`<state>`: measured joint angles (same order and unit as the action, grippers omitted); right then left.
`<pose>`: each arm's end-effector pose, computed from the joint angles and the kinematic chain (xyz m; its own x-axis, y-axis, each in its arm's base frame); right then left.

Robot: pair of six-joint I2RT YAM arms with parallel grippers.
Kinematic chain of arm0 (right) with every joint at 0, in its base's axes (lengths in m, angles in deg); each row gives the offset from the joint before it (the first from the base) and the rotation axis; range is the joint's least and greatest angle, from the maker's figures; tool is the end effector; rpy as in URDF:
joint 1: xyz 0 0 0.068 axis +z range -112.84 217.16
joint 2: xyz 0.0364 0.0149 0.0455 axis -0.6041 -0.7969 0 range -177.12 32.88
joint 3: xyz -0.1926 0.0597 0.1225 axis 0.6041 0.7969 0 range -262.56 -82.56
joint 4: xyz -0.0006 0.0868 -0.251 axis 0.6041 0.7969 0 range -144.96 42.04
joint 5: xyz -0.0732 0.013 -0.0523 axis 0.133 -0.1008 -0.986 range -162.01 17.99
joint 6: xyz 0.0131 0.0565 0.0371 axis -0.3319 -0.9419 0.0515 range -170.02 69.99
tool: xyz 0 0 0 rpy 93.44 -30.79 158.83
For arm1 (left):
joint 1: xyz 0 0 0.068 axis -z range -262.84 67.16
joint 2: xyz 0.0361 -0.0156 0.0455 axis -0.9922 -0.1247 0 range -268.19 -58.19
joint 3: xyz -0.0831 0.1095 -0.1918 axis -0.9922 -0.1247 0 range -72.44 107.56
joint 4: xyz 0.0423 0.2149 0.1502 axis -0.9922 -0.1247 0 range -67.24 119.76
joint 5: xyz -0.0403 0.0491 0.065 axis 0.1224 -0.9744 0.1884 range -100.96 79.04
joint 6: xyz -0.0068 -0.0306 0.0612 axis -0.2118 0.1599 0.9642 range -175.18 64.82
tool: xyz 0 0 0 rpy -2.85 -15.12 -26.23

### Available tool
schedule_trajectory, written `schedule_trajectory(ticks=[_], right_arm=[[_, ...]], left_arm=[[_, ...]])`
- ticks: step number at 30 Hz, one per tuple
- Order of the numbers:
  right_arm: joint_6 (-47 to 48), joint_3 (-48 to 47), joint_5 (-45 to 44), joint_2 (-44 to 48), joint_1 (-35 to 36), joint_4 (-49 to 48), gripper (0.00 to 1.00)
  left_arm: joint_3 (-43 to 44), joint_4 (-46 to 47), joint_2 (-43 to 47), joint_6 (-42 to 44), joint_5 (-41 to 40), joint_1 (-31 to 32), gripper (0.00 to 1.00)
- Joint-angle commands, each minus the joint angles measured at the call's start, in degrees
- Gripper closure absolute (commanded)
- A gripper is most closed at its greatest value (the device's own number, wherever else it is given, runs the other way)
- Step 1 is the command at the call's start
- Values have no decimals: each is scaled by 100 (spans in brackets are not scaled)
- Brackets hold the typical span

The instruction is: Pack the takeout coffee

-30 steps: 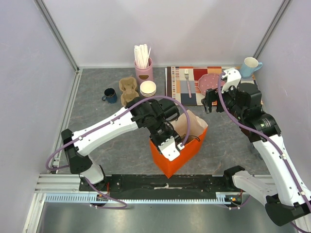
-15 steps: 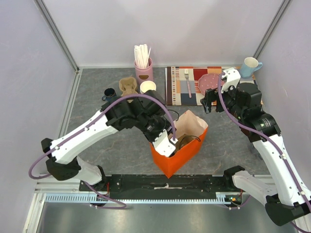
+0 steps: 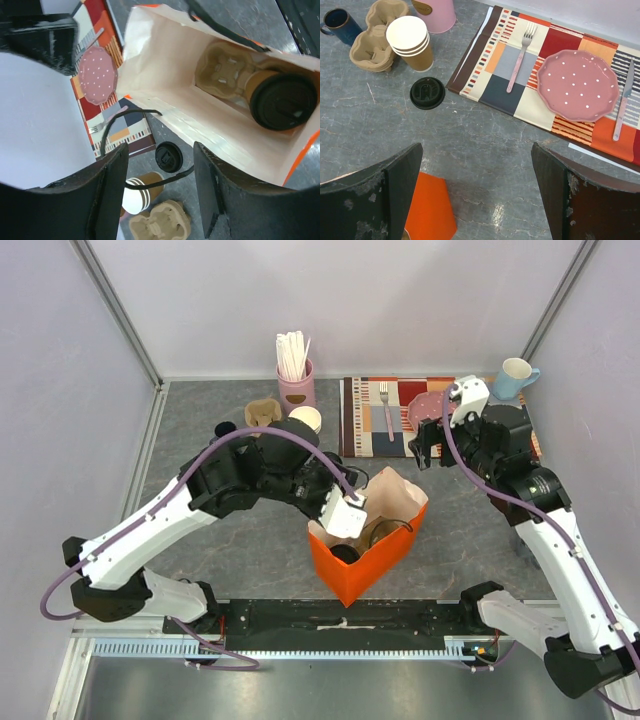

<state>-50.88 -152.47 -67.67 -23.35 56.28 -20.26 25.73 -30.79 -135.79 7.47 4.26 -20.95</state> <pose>0.2287 0.0838 0.3720 -0.3447 -0.1037 -0.9330 -0.3881 0.9207 0.0411 0.1199 -0.2554 0.3958 0.7010 0.5067 -0.5018 0.7035 -0.3761 0.6030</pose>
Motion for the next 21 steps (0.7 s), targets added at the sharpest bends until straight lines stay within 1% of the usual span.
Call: schedule_trajectory(ticks=[1, 6, 11, 14, 16, 21], right_arm=[[-72, -330, 93, -134, -22, -244, 2], [-177, -401, 111, -257, -22, -385, 2], [-265, -462, 111, -371, -22, -613, 2], [-318, -541, 85, -424, -22, -710, 2], [-362, -567, 32, -442, -22, -815, 2], [-441, -585, -135, -424, -22, -1113, 2]], left_arm=[[106, 763, 280, -1112, -309, 25, 39], [220, 1422, 369, -1949, -836, 8, 37], [378, 1775, 413, -2670, -1328, -98, 36], [457, 1924, 439, -3083, -1355, -352, 35], [501, 1959, 465, -3398, -1312, -633, 34], [598, 1960, 570, -3944, -907, -1300, 33]])
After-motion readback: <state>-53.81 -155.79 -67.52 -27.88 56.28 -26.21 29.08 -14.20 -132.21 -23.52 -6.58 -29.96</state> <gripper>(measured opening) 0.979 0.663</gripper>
